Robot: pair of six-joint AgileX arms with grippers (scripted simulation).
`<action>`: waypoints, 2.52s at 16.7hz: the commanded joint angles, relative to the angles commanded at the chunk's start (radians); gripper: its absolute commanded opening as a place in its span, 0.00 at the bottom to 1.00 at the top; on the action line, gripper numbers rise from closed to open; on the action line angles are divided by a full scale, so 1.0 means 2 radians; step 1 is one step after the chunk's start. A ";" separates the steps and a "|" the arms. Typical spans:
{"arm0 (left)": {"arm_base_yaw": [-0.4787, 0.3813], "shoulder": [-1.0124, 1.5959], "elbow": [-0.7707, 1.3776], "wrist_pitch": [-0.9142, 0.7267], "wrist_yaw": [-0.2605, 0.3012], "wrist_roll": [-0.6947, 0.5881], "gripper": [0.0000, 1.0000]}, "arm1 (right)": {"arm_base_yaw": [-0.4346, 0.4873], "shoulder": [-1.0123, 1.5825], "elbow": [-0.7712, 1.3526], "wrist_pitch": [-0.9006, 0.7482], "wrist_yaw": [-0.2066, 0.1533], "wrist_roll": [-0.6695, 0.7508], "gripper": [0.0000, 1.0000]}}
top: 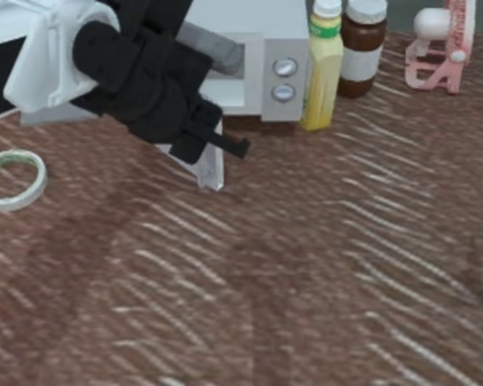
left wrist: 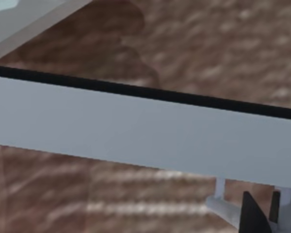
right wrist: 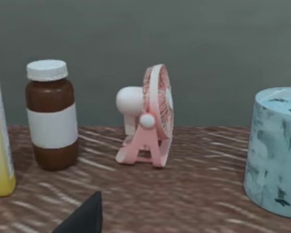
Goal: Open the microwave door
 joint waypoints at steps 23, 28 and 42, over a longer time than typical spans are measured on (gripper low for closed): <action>0.026 -0.027 -0.029 -0.003 0.040 0.069 0.00 | 0.000 0.000 0.000 0.000 0.000 0.000 1.00; 0.026 -0.027 -0.029 -0.003 0.040 0.069 0.00 | 0.000 0.000 0.000 0.000 0.000 0.000 1.00; 0.051 -0.043 -0.046 -0.015 0.075 0.132 0.00 | 0.000 0.000 0.000 0.000 0.000 0.000 1.00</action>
